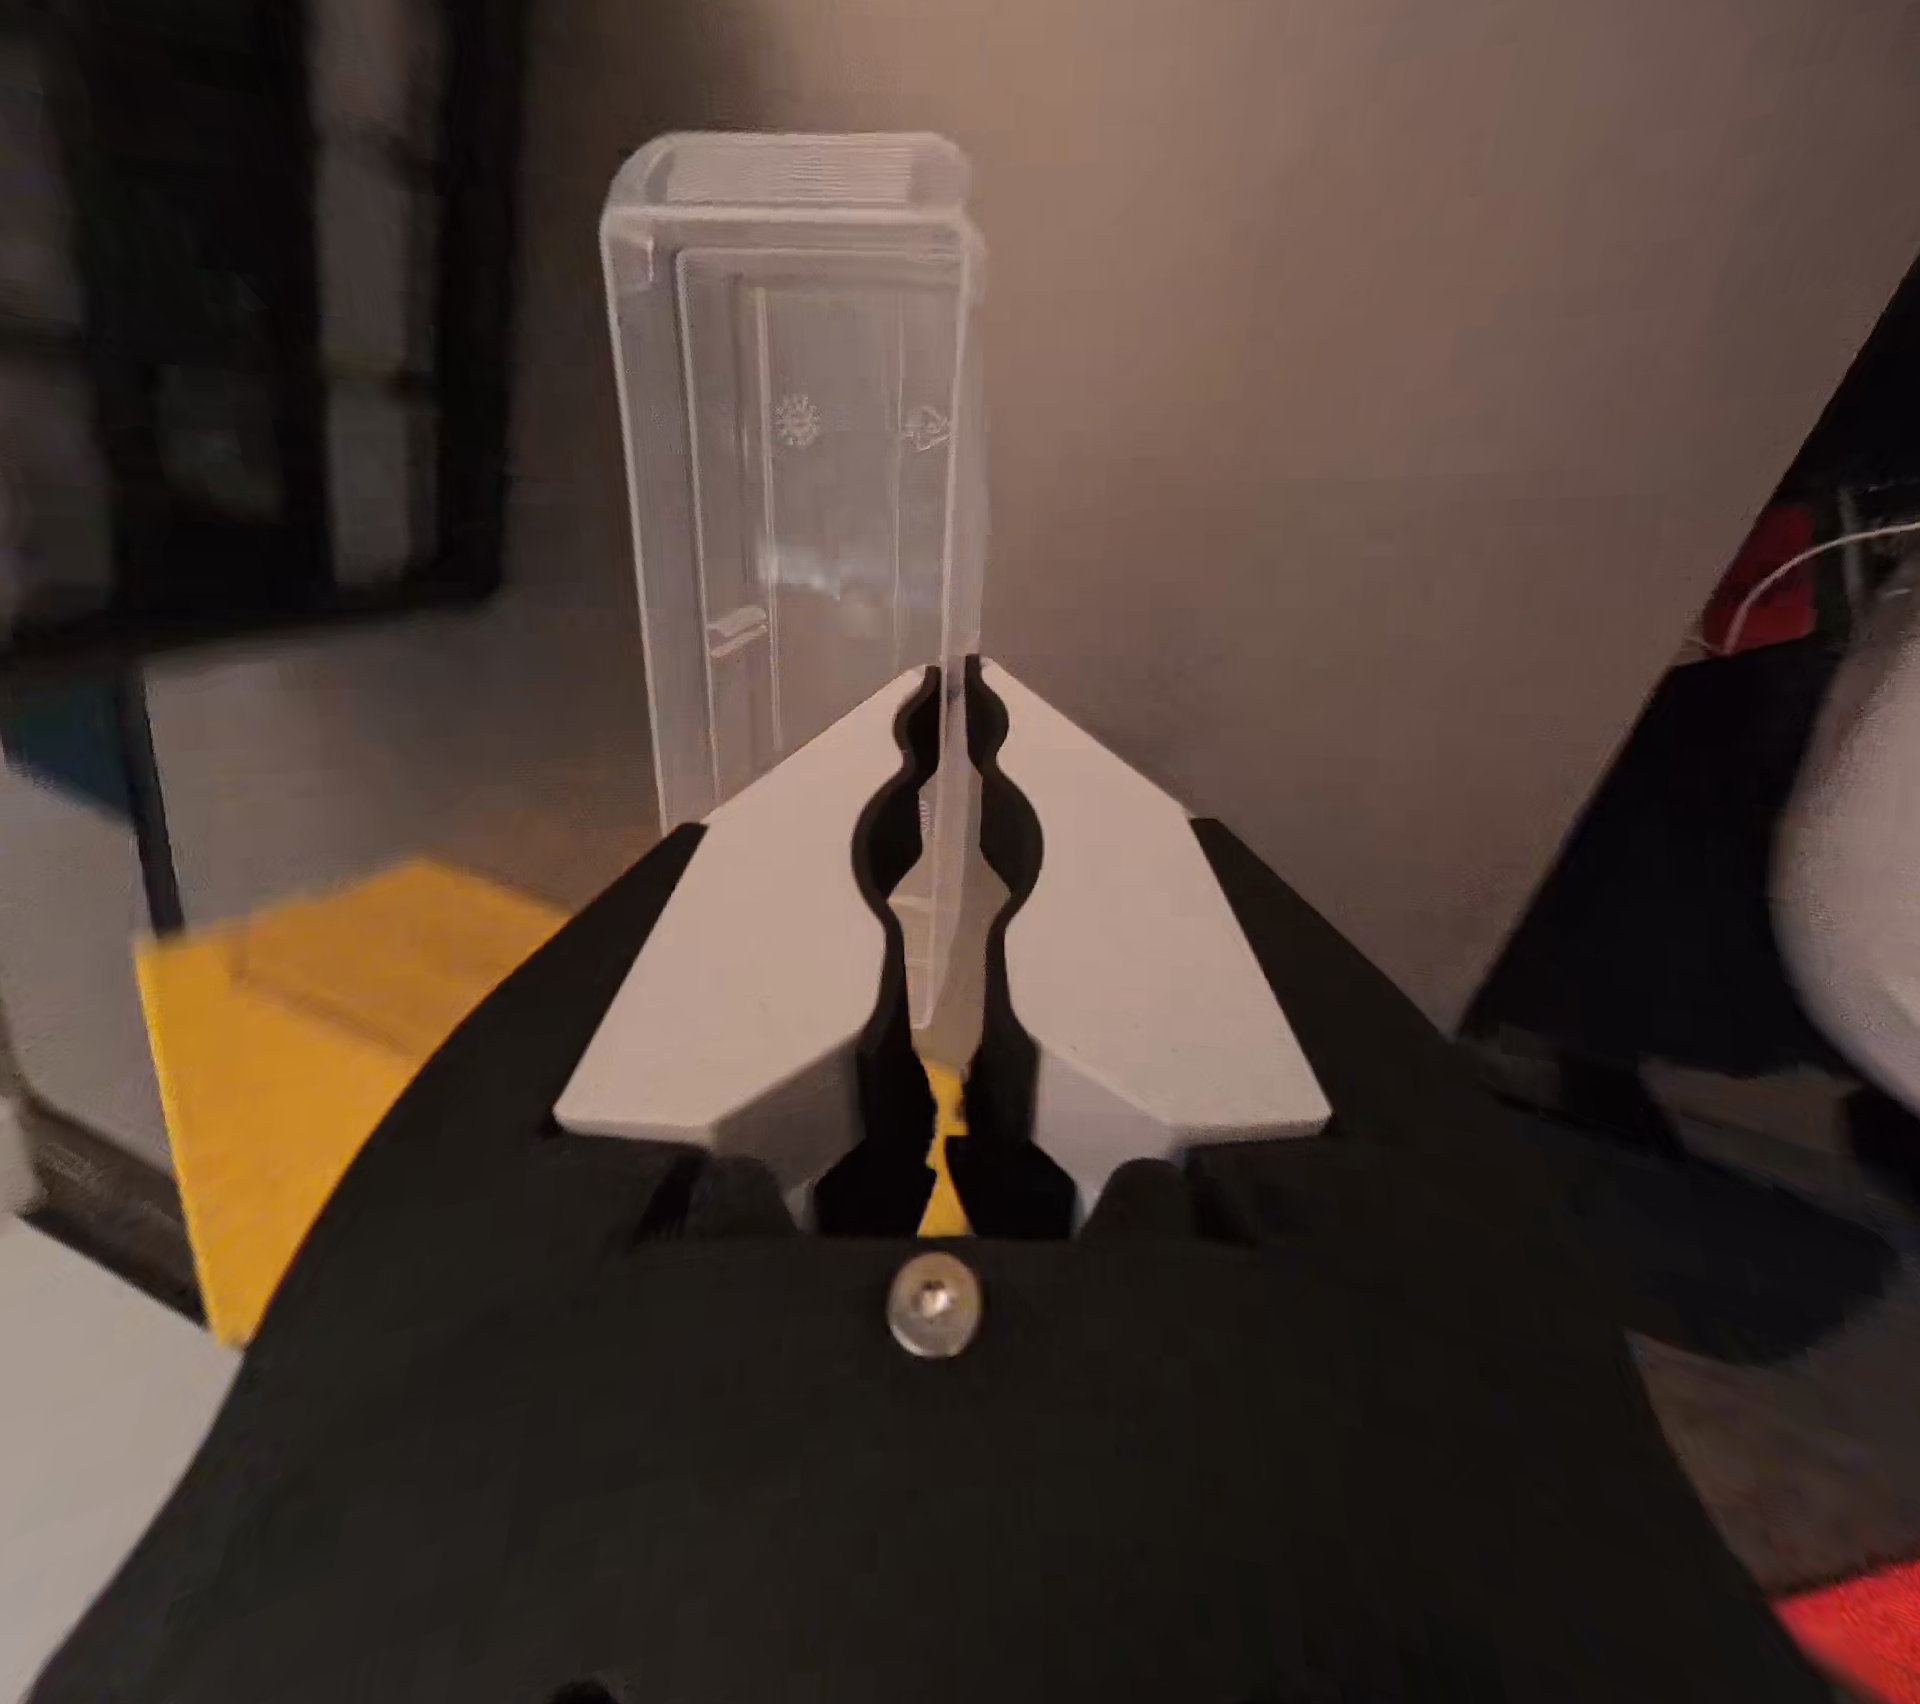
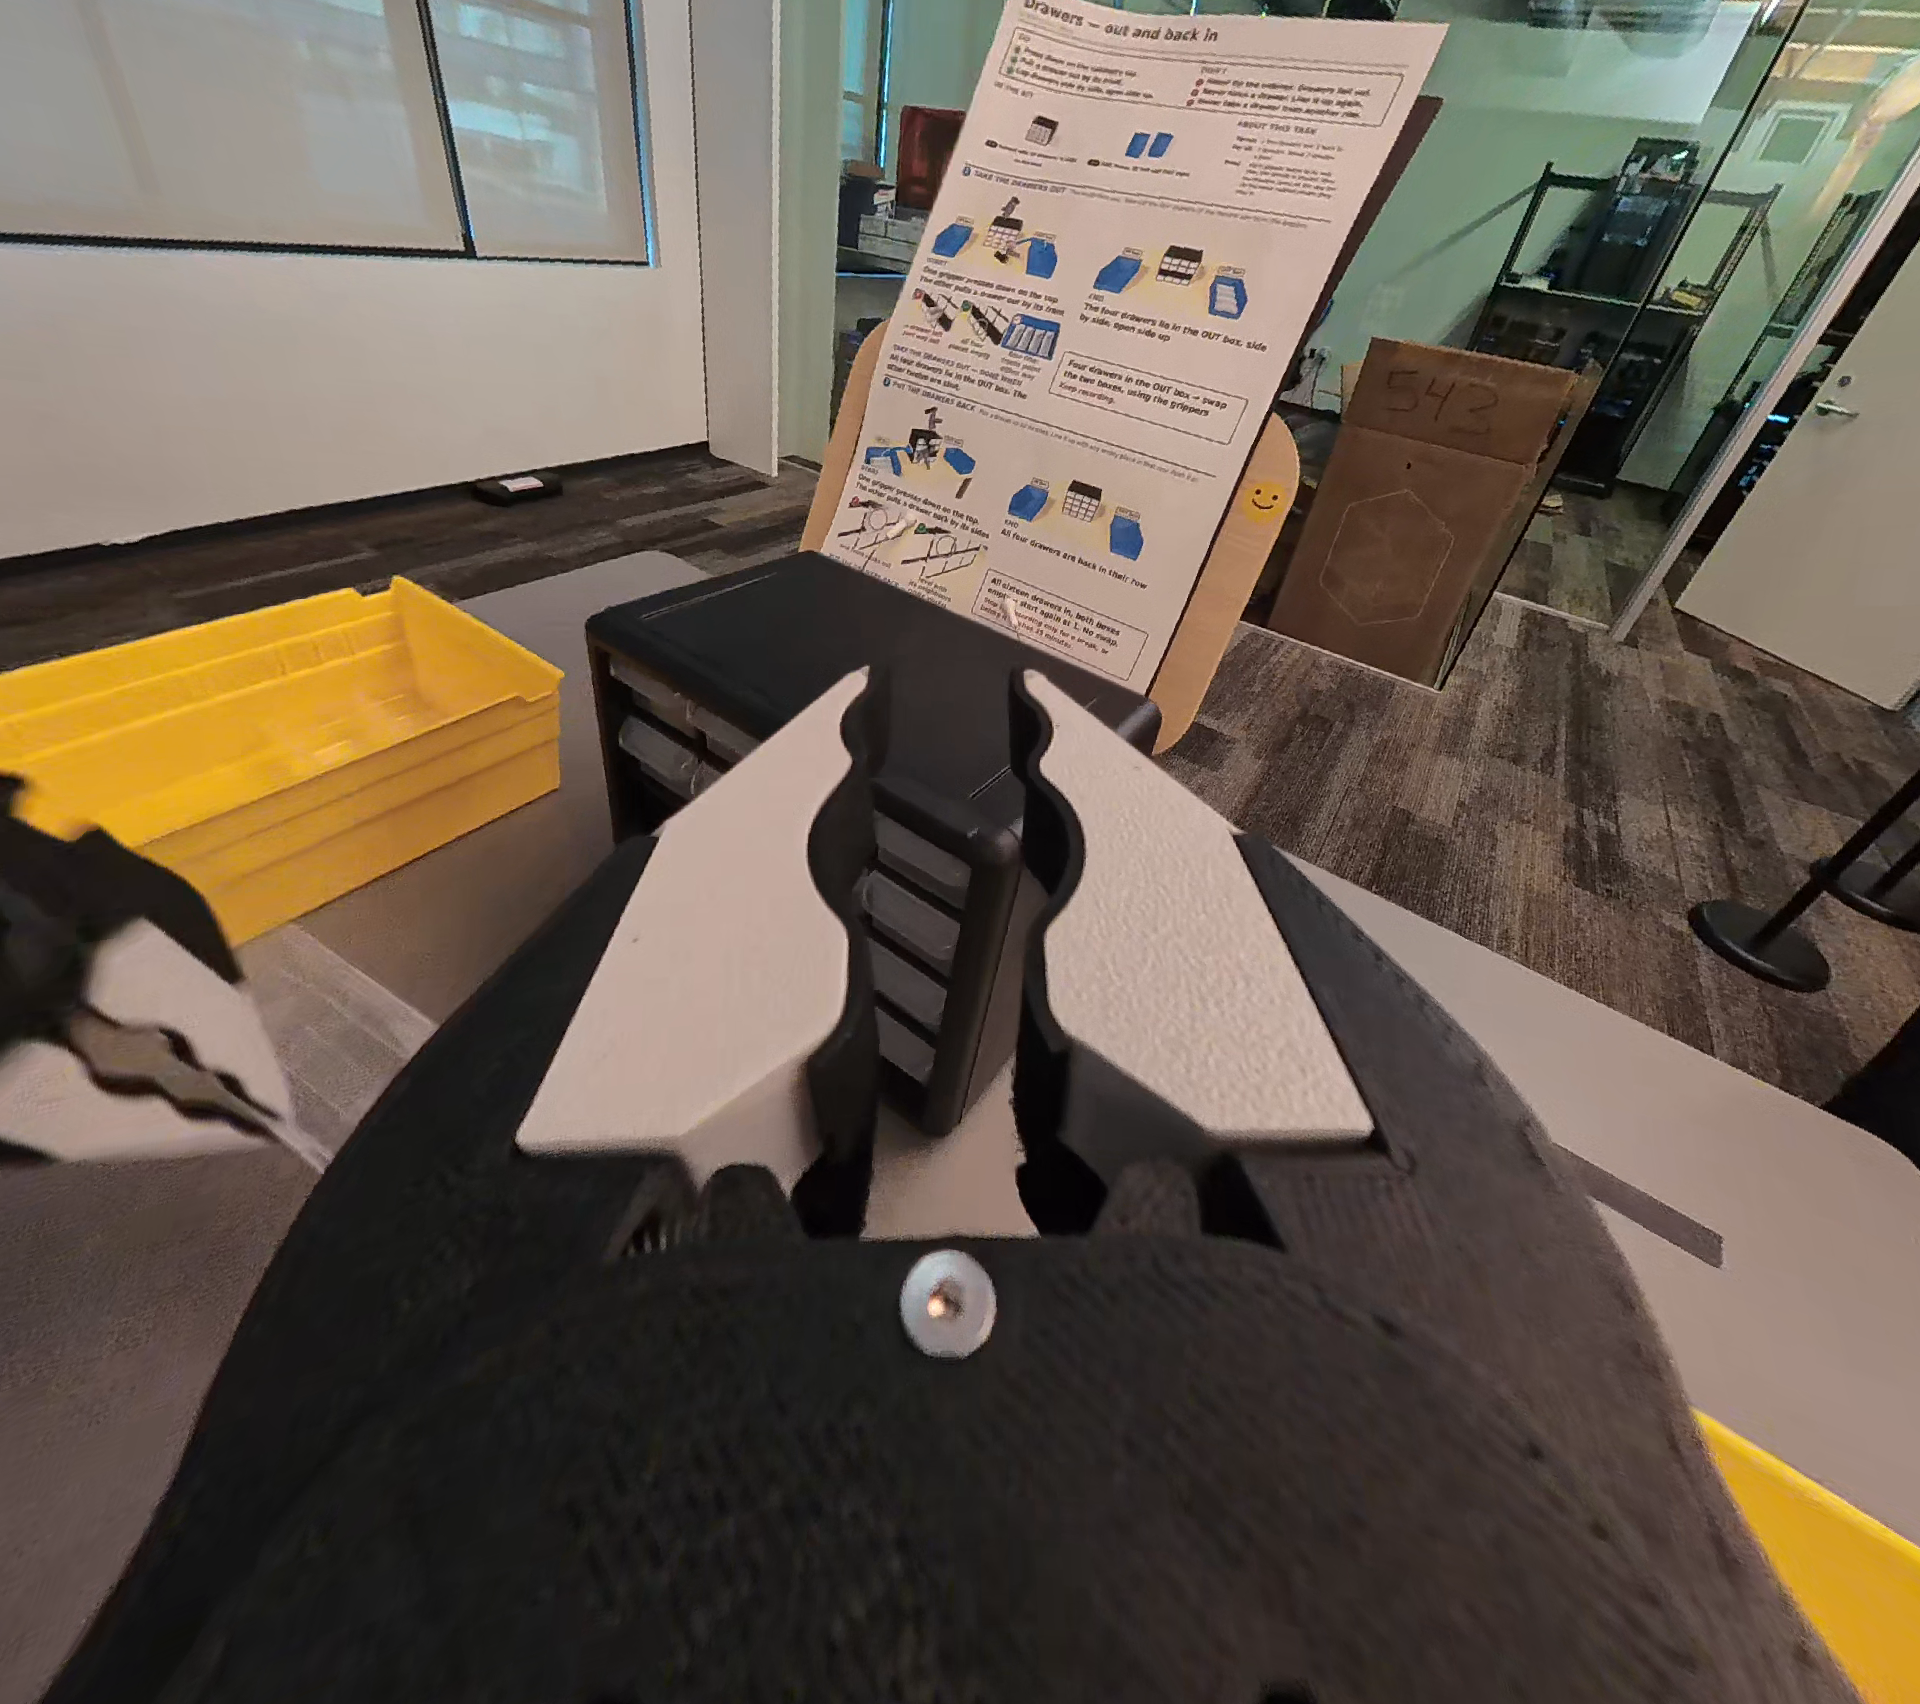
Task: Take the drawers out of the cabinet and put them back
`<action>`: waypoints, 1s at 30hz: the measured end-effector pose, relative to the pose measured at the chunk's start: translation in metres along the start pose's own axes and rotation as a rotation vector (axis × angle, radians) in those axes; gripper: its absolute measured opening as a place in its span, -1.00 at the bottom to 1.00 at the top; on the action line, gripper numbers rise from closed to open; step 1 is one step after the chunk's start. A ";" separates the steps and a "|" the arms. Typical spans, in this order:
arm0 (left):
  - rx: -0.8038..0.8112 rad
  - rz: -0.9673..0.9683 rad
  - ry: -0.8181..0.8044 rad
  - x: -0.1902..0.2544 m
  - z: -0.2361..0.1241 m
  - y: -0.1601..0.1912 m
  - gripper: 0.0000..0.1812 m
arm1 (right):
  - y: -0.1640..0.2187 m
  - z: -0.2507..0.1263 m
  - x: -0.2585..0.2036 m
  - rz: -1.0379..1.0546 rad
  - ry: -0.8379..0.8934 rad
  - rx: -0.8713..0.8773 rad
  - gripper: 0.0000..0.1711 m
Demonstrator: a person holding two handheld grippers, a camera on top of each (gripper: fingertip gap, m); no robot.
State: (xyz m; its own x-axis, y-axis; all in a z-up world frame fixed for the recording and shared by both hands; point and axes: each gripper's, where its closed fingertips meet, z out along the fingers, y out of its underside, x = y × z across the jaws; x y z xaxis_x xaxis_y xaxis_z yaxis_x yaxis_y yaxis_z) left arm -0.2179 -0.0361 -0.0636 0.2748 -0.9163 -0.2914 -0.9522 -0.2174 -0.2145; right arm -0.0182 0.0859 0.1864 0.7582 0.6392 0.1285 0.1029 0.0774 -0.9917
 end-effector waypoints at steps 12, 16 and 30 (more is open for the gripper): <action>0.122 0.535 0.252 0.033 0.085 -0.057 -0.99 | 0.003 -0.025 0.021 0.056 -0.022 0.052 -0.75; 0.175 0.691 0.257 0.029 0.089 -0.063 -1.00 | 0.006 -0.026 0.030 0.092 -0.021 0.059 -0.75; 0.145 0.689 0.106 -0.028 0.089 -0.038 -0.60 | 0.009 -0.033 0.045 0.139 -0.001 0.083 -0.75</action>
State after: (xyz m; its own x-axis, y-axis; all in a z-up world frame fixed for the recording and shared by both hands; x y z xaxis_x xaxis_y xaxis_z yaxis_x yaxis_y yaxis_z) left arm -0.1775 0.0278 -0.1304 -0.4052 -0.8585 -0.3144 -0.8753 0.4636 -0.1378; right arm 0.0376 0.0900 0.1836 0.7606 0.6491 -0.0095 -0.0565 0.0517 -0.9971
